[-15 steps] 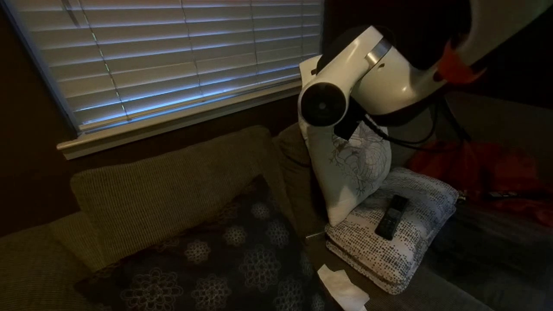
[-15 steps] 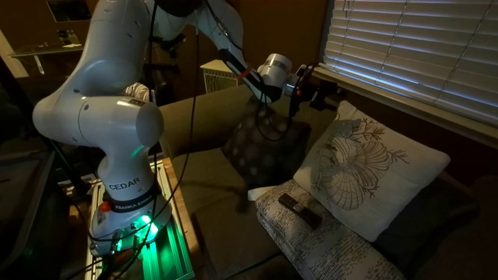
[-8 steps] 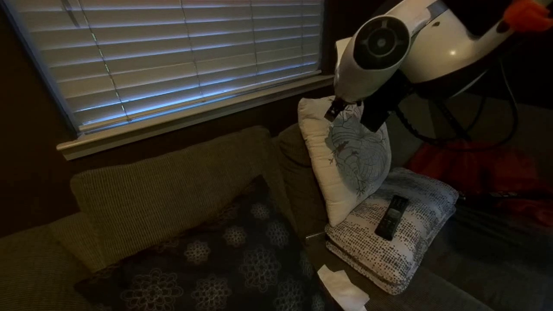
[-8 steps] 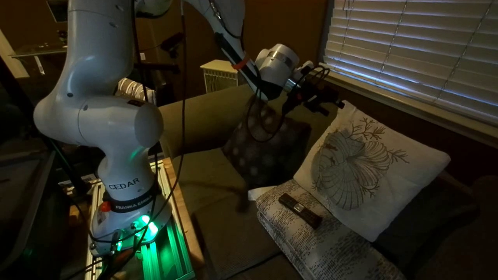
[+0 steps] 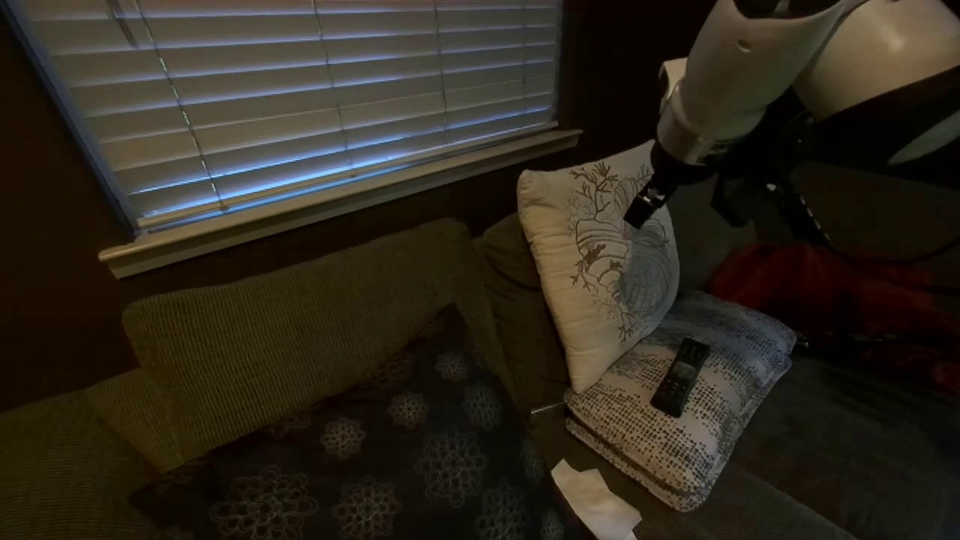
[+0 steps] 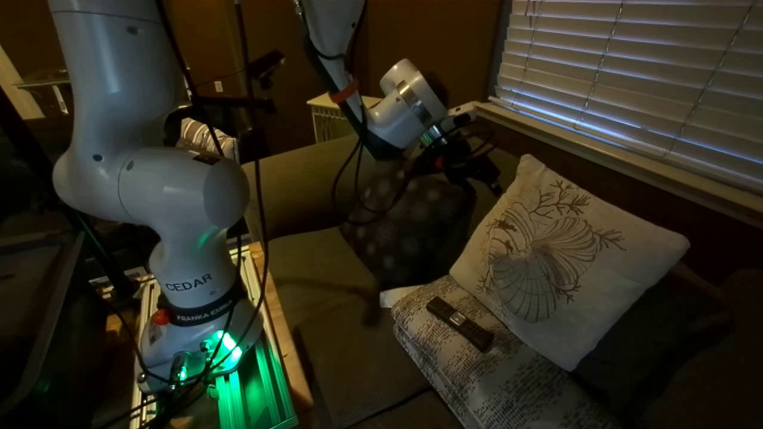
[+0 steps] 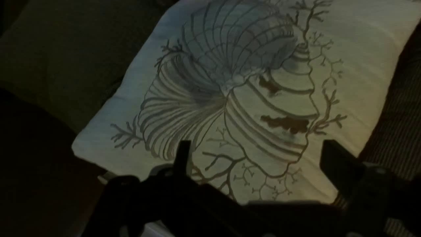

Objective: Make the white pillow sit straight

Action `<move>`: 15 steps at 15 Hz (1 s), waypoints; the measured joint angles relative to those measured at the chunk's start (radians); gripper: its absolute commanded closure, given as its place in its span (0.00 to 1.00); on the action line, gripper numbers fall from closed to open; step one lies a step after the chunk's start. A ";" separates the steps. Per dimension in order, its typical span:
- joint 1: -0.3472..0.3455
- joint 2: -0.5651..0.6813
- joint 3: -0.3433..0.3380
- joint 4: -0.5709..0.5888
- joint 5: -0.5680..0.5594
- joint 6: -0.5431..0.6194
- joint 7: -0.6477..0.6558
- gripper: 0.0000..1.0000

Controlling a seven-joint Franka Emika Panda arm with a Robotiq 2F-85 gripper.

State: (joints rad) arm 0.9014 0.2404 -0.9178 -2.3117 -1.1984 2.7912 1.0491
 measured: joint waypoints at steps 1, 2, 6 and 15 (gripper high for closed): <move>-0.004 -0.036 0.001 -0.034 0.055 -0.014 -0.046 0.00; -0.007 -0.070 0.002 -0.064 0.111 -0.038 -0.089 0.00; -0.186 -0.209 0.194 -0.123 0.294 -0.272 -0.195 0.00; -0.760 -0.310 0.719 -0.126 0.519 -0.481 -0.331 0.00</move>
State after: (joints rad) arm 0.1417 -0.0691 -0.1989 -2.4377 -0.6792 2.3099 0.7185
